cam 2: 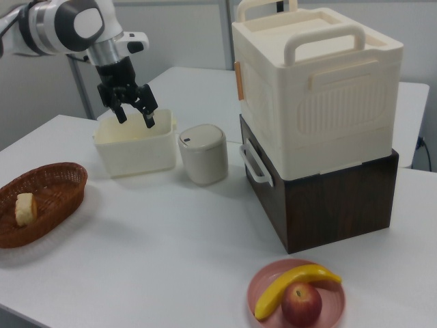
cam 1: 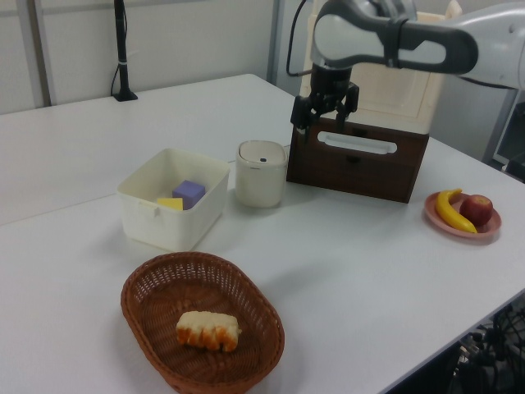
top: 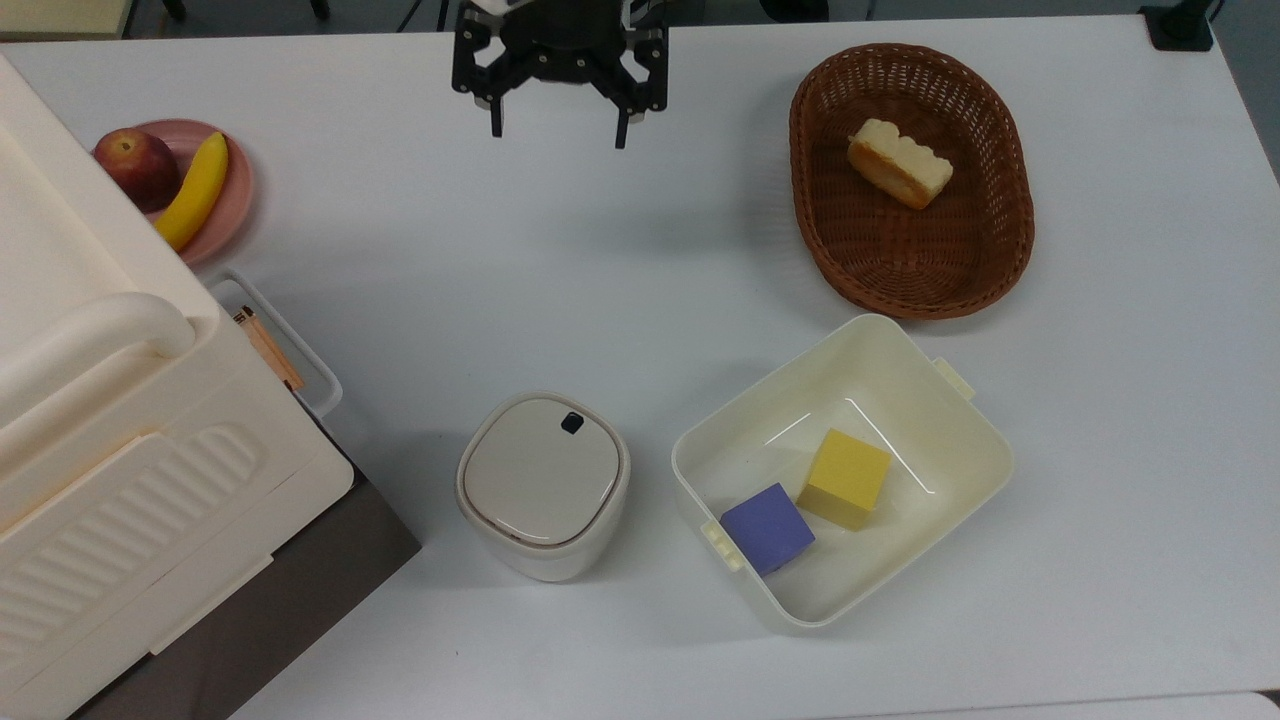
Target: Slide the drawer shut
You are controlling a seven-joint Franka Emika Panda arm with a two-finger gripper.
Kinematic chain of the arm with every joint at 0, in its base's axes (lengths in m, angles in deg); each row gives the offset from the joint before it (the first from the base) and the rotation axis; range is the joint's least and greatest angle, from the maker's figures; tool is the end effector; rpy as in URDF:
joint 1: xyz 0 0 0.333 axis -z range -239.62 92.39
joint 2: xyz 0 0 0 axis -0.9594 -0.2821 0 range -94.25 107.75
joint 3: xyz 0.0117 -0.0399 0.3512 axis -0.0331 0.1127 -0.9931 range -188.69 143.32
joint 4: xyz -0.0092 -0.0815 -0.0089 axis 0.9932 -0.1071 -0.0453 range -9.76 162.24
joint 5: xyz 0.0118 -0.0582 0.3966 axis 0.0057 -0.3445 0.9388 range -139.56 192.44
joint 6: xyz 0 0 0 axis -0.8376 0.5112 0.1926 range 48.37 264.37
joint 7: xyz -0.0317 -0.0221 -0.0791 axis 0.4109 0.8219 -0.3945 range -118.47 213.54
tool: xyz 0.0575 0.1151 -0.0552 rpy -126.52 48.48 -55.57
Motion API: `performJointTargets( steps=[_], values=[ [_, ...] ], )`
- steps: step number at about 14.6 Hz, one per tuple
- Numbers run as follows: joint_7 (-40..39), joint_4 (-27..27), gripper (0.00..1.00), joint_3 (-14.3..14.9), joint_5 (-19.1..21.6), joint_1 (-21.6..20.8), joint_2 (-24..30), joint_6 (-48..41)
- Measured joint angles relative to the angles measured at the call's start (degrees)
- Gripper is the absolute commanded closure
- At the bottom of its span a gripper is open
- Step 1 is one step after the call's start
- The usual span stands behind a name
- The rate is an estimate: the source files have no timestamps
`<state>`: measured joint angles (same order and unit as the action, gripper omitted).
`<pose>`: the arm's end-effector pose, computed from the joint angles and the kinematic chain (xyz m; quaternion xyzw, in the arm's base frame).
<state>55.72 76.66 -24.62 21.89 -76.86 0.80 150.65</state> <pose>0.6160 0.0452 0.5832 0.9982 -0.0203 0.0469 0.0322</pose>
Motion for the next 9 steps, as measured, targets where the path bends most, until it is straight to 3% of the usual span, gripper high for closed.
performJointTargets(
  steps=[2,7,9],
  values=[
    [-0.5,0.0,0.0,0.2,5.9,2.8,1.1,0.0],
    [-0.7,0.9,0.0,0.4,7.7,2.9,2.3,-0.1],
    [-0.7,2.5,0.0,2.2,8.4,1.4,3.3,-0.1]
  ],
)
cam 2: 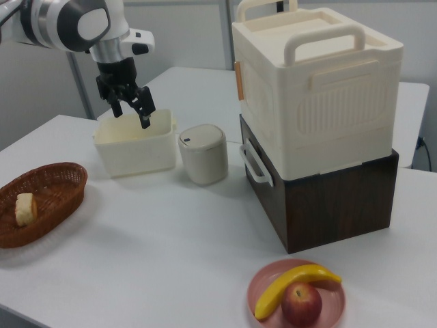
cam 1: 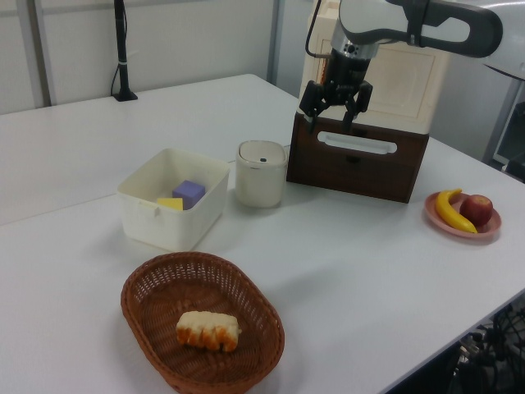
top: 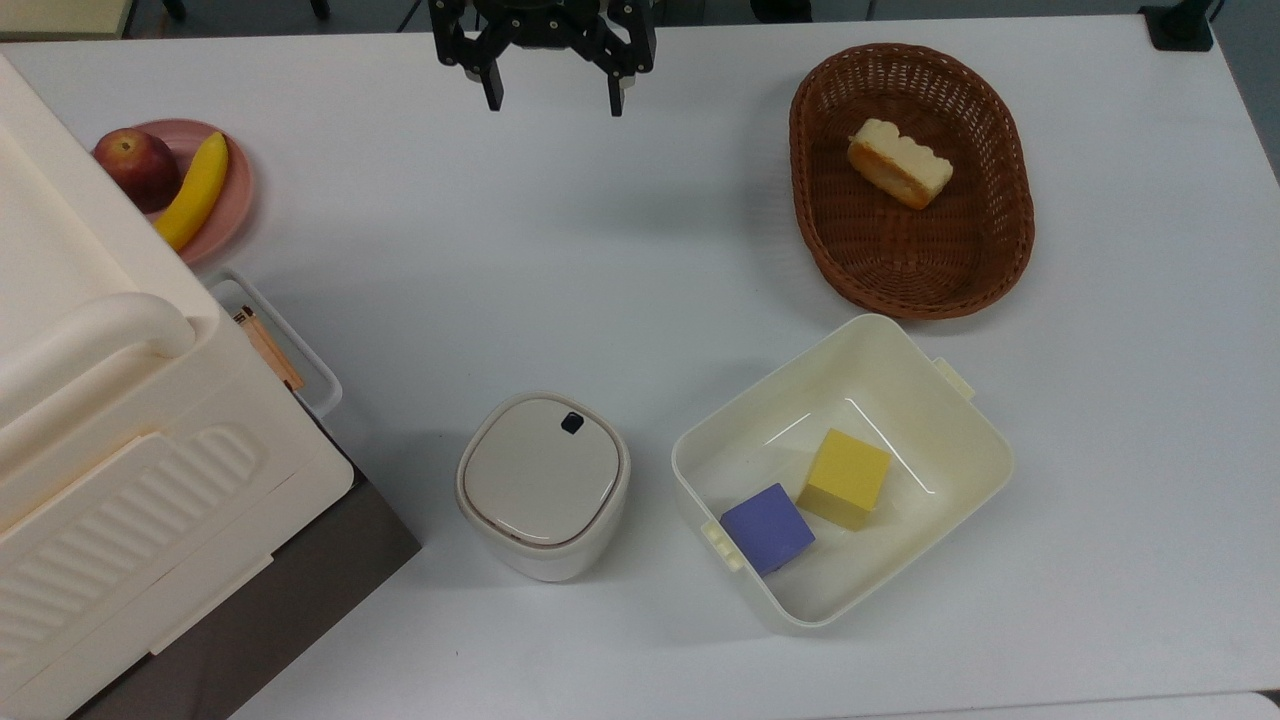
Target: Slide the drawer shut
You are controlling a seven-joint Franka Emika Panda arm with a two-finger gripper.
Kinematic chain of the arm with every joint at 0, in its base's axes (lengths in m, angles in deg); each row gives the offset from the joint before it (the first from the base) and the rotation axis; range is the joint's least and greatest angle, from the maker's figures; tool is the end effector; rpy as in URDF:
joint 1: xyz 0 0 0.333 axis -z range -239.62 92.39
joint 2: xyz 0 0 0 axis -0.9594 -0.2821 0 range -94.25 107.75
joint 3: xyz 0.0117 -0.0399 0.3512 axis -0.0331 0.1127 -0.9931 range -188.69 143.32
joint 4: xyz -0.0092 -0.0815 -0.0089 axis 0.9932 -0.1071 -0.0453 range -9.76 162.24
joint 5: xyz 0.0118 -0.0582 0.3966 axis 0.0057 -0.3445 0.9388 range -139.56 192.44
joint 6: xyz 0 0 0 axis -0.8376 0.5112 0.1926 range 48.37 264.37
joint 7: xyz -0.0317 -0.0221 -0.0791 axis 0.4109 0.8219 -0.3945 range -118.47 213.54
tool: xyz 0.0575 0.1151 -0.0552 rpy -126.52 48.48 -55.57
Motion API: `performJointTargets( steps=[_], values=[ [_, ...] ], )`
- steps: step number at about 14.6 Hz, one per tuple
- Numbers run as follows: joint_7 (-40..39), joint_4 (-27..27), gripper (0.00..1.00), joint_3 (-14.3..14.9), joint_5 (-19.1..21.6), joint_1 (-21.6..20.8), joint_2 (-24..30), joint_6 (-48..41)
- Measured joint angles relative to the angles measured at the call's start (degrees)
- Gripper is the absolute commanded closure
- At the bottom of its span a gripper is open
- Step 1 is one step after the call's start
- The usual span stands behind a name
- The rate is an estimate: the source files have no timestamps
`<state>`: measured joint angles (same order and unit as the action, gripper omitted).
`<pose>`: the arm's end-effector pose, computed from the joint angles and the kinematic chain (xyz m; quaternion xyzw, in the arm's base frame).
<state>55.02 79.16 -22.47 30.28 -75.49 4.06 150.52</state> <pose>0.5983 0.0254 0.5956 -0.9967 0.0556 -0.0455 0.0368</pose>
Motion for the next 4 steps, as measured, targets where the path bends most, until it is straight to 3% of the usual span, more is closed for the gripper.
performJointTargets(
  steps=[4],
  values=[
    [-0.2,1.9,0.0,1.8,0.1,-2.3,1.4,0.0]
  ],
)
